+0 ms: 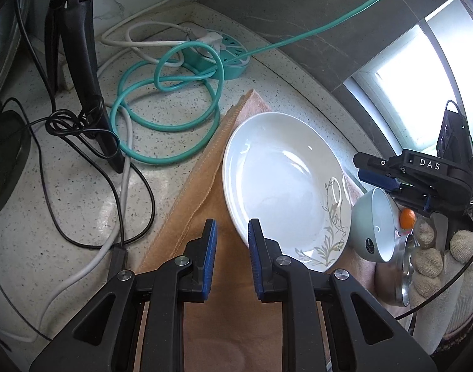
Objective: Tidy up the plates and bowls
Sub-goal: 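Close the right tool fingers on the white leaf-pattern plate rim, then lift the white leaf plate with the right tool and carry it toward the floral stack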
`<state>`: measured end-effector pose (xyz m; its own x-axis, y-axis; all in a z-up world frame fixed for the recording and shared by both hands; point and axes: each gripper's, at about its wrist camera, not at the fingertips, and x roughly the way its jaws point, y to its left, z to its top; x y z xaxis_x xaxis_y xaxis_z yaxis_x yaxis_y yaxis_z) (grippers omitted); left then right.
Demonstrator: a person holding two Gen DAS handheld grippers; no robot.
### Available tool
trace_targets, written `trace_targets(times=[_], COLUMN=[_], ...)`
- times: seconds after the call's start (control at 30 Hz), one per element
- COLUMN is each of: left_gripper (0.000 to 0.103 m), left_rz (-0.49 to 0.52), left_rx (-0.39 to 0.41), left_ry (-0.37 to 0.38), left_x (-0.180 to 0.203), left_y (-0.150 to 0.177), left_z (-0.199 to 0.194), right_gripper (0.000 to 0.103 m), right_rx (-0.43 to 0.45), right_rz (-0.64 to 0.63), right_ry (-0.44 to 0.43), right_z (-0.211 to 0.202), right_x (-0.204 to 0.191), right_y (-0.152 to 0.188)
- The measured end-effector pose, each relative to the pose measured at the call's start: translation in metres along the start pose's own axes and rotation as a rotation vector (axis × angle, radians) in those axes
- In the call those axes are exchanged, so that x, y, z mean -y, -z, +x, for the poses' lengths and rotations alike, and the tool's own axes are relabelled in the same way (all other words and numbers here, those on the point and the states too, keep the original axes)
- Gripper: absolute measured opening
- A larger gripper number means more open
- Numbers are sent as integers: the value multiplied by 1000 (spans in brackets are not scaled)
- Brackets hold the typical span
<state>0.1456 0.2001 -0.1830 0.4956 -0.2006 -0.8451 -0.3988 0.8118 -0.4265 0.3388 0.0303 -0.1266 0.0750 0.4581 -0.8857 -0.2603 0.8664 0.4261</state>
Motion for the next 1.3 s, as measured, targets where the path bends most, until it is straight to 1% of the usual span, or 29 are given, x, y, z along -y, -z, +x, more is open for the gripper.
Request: trace_targets(times=[0.13,0.23,0.53,0.7,0.93,1.0,1.3], left_gripper=[18,18,18,18,13,11,9], left_rz=[-5,-2,5,11,16,16,17], left_rx=[-3,-10,-18,-26,-35,-35,-41], left_ry=[1,2,-3,-3,1,3,0], left_x=[-1,0,-1,-2,0,1,2], left_y=[-4,-7,-10,-12,-13,-14,-12], left_z=[5,10,18,21,28,29,32], right_gripper=[27,20,20,18,12,12,11], right_rx=[-16,-33,-54,-62,-75,-78,-80], right_rz=[-11,-14,-7,-13,-18,-26,-30], right_ry=[16,29,54,60,74,78,76], right_z=[8,14,30,36,44,45,45], right_x=[1,3,8,6,8,7,8], right_y=[-4,-7,-11,-11,-14,-15,-14])
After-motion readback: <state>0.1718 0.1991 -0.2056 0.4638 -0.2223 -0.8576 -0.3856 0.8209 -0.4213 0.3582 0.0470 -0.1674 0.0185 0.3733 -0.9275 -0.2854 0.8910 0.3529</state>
